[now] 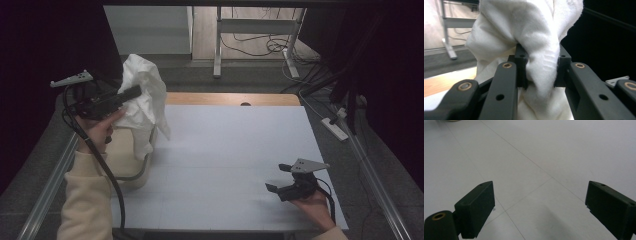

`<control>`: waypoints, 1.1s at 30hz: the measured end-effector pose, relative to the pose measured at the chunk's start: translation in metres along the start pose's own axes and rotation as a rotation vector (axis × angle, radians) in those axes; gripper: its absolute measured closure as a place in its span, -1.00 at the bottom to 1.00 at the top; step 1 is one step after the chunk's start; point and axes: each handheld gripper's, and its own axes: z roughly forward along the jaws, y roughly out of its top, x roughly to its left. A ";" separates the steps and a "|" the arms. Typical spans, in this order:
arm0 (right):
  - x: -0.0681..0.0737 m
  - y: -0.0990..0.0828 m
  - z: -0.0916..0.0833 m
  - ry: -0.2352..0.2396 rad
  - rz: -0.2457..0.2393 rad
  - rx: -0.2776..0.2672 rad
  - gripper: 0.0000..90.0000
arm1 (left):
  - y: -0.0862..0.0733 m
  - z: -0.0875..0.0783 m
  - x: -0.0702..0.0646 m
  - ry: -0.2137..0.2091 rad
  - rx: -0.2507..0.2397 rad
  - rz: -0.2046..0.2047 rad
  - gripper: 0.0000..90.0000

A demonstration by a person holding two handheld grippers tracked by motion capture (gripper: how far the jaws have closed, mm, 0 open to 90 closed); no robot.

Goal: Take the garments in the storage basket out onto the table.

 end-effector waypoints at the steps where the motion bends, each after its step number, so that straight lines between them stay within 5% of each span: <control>1: 0.000 0.000 0.000 -0.001 0.001 0.000 -0.80 | 0.001 0.002 -0.002 -0.008 0.002 0.005 0.55; 21: -0.001 -0.002 -0.002 -0.004 0.005 0.003 -0.80 | 0.013 0.052 -0.035 -0.130 0.043 0.047 0.55; 33: 0.000 -0.002 -0.004 -0.004 0.004 0.001 -0.80 | 0.008 0.062 -0.035 -0.156 0.072 0.044 0.55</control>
